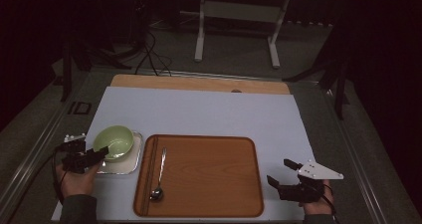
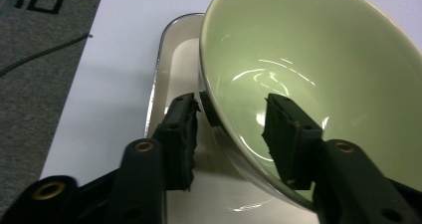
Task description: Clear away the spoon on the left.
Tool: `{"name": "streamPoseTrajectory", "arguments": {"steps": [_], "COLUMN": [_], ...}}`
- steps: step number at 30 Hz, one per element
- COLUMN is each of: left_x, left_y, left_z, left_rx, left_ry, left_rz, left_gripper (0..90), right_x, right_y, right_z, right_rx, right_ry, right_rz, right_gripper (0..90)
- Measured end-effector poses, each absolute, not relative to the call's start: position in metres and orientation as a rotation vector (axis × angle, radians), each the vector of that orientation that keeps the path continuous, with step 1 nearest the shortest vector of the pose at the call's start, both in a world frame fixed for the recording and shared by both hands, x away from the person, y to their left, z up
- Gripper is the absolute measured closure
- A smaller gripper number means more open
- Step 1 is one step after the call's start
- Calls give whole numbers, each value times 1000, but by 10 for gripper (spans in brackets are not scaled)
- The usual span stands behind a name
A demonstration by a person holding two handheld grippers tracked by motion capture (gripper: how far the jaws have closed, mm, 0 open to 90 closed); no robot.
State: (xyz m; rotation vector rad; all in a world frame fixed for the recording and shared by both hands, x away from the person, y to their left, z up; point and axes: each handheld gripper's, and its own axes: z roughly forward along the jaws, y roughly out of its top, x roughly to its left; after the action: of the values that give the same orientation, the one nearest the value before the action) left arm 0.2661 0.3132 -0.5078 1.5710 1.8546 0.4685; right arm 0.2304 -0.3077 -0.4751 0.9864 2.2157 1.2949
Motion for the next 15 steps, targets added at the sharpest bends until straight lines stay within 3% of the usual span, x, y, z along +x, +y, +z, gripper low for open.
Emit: {"name": "streamPoseTrajectory", "arguments": {"steps": [10, 15], "left_x": [266, 268], "left_y": [317, 316], "left_z": [-514, -515], "left_rx": [1553, 1552], "left_ry": [1907, 1919], "left_rz": [398, 390], "left_gripper": [728, 762], "right_x": [230, 230], "right_y": [-307, -307], "right_z": [-475, -475], "right_rx": [985, 984], "right_ry": [2217, 2218], "right_rz": [1292, 1292], "right_gripper": [146, 146]}}
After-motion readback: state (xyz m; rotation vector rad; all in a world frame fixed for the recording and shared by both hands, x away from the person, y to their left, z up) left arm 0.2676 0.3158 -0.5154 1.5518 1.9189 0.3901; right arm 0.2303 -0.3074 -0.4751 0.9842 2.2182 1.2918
